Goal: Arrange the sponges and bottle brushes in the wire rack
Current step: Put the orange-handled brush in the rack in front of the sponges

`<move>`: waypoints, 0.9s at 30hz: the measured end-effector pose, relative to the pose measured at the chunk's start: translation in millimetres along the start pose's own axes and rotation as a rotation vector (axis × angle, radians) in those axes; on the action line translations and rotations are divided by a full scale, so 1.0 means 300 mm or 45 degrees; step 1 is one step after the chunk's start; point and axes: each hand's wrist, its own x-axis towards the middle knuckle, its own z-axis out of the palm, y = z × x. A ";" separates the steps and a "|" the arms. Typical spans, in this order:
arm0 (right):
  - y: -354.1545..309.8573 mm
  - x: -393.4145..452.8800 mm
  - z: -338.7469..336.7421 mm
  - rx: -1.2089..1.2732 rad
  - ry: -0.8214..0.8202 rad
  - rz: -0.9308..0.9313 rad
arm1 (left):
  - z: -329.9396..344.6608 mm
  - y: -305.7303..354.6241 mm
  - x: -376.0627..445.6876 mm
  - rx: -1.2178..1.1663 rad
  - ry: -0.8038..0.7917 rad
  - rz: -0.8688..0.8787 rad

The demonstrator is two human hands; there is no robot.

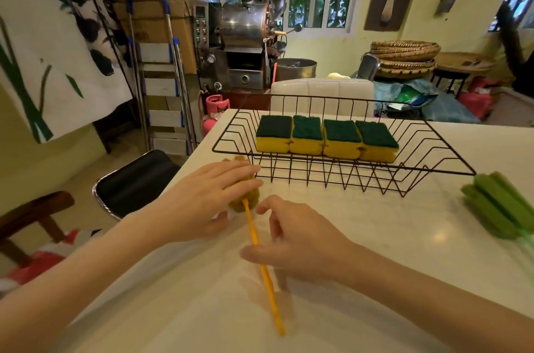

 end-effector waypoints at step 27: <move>0.111 -0.037 -0.262 -0.130 -0.151 -0.051 | -0.158 -0.045 0.095 -0.435 -0.242 -0.162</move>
